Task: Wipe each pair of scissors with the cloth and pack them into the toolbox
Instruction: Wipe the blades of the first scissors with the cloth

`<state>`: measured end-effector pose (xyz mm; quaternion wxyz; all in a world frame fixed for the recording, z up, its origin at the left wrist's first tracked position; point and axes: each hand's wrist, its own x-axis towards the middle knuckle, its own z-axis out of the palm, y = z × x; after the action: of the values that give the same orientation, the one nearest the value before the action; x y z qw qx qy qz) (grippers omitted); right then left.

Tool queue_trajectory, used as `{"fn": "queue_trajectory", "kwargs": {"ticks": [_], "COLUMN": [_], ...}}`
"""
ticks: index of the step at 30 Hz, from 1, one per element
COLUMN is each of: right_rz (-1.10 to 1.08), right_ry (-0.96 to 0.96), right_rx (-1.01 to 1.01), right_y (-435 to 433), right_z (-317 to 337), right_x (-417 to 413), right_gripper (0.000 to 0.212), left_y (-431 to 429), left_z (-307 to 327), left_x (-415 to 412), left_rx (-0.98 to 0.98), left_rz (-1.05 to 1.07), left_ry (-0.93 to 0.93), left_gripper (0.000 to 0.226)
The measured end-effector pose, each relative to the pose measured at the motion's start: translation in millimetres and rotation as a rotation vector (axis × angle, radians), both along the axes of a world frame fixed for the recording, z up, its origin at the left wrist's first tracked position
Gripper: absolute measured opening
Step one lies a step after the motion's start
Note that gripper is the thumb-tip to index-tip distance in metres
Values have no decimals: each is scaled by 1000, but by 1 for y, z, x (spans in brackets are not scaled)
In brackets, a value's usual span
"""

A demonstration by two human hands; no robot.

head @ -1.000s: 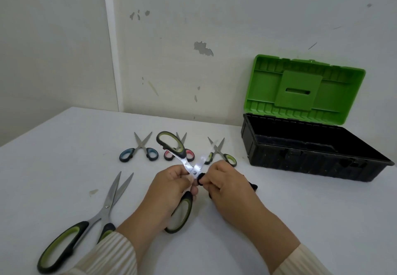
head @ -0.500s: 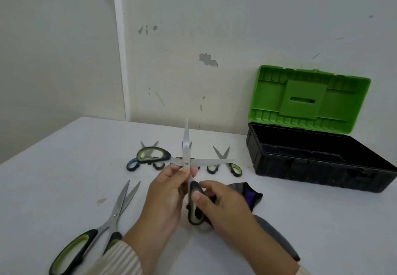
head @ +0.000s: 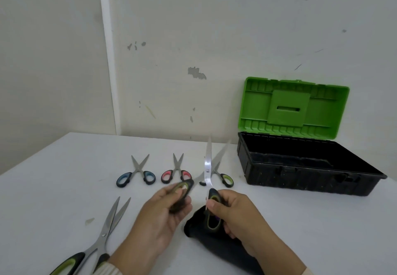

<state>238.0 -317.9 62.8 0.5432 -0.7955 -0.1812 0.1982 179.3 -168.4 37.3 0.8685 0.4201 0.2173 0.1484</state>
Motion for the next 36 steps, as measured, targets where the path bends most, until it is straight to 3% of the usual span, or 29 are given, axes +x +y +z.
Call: {"fn": "queue_trajectory", "kwargs": {"ticks": [4,7,10,12,13,16,22,26,29,32,36], "right_rz": [-8,-24,-131,-8,79,170,28,-132,-234,-305,-324], "right_ry": [-14,-52,-600,-922,-996,-1013,-865,-759,-680,-707,-780], "right_rx": [16,-20,-176,-278,-345,-491,-484,-550,-577,-576,-603], "right_y": [2,2,-6,-11,-12,-16,-53,-89,-112,-119,-105], "right_z": [-2,-5,-8,-8,-9,-4,1,-3,5,24,49], "right_x": [-3,1,14,21,23,19,25,47,67,99,159], "right_gripper": [16,20,36,50,54,45,32,13,11,11,12], "left_y": [-23,-19,-16,-16,-17,-19,-42,-75,-101,-121,-133], "left_z": [-4,-5,-3,-2,-1,2,14,14,10,1,-13], "left_x": [-1,-1,-3,-5,-6,-10,-2,13,34,69,112], "left_rx": [149,145,147,169,179,181,205,784,1184,1451,1892], "left_rz": [-166,-202,-235,-275,-300,-358,-269,-139,-119,-278,-518], "left_ry": [-10,5,47,63,66,51,33,98,51,73,273], "left_gripper": [21,20,17,16,16,19,37,29,32,42,56]}}
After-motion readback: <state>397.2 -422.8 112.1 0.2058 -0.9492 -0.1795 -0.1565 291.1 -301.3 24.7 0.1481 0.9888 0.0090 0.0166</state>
